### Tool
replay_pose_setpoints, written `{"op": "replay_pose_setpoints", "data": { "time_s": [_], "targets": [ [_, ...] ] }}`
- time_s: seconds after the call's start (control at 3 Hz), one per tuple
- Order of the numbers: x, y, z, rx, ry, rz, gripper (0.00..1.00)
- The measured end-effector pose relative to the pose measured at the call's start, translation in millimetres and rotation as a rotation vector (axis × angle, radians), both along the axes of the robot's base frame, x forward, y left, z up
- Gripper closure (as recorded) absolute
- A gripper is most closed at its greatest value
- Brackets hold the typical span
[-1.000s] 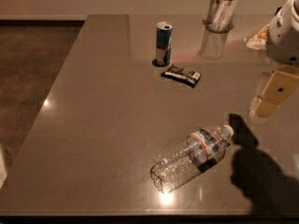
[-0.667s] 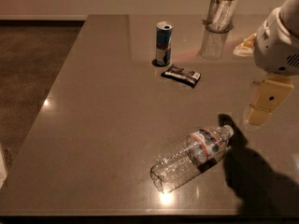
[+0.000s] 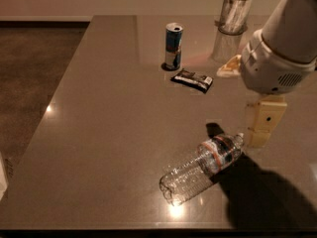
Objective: Pick water bottle
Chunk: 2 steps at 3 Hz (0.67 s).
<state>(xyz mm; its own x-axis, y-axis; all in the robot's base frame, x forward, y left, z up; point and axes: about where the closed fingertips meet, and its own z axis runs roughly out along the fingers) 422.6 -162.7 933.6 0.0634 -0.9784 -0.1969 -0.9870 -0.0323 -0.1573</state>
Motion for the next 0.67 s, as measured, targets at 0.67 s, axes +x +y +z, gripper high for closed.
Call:
{"op": "replay_pose_setpoints", "data": {
  "time_s": [0.67],
  "targets": [
    [-23,22,-45,-0.029,0.025,0.203,0.00]
  ]
}}
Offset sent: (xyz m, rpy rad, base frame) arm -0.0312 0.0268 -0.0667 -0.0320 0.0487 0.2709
